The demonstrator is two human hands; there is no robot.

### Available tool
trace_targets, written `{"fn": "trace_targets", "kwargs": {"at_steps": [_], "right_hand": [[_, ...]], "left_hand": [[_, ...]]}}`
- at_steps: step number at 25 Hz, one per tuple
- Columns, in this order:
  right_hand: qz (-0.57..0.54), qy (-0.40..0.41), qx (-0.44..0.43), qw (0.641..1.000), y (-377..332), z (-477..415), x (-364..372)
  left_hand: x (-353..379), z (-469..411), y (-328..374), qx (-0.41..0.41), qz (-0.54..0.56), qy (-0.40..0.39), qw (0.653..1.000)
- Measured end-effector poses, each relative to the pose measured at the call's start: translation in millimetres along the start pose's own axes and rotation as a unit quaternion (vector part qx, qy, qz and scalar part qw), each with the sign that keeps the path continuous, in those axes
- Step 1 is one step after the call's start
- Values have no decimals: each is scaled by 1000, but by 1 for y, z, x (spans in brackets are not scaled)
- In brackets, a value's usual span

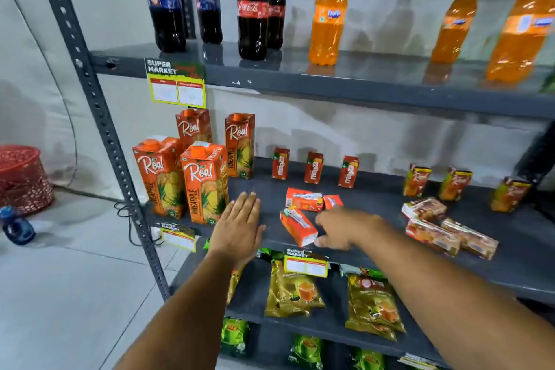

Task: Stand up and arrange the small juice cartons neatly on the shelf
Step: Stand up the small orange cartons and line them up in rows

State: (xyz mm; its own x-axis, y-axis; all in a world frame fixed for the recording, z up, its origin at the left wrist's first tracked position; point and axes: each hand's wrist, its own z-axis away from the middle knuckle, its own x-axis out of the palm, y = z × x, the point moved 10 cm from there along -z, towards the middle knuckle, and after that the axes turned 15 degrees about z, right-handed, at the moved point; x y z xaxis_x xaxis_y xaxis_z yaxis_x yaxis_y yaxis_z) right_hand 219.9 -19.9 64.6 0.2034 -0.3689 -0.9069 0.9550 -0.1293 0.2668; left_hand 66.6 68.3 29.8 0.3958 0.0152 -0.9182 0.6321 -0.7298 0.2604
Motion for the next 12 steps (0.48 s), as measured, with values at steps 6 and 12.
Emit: {"fn": "trace_targets", "kwargs": {"at_steps": [6,12], "right_hand": [[-115,-9,99,988,-20,-92,14],[-227,31,206,951,-3,-113,32]], "left_hand": [[71,-48,-47,-57,47,-85,994],[86,-48,-55,-53,60,-79,994]]}}
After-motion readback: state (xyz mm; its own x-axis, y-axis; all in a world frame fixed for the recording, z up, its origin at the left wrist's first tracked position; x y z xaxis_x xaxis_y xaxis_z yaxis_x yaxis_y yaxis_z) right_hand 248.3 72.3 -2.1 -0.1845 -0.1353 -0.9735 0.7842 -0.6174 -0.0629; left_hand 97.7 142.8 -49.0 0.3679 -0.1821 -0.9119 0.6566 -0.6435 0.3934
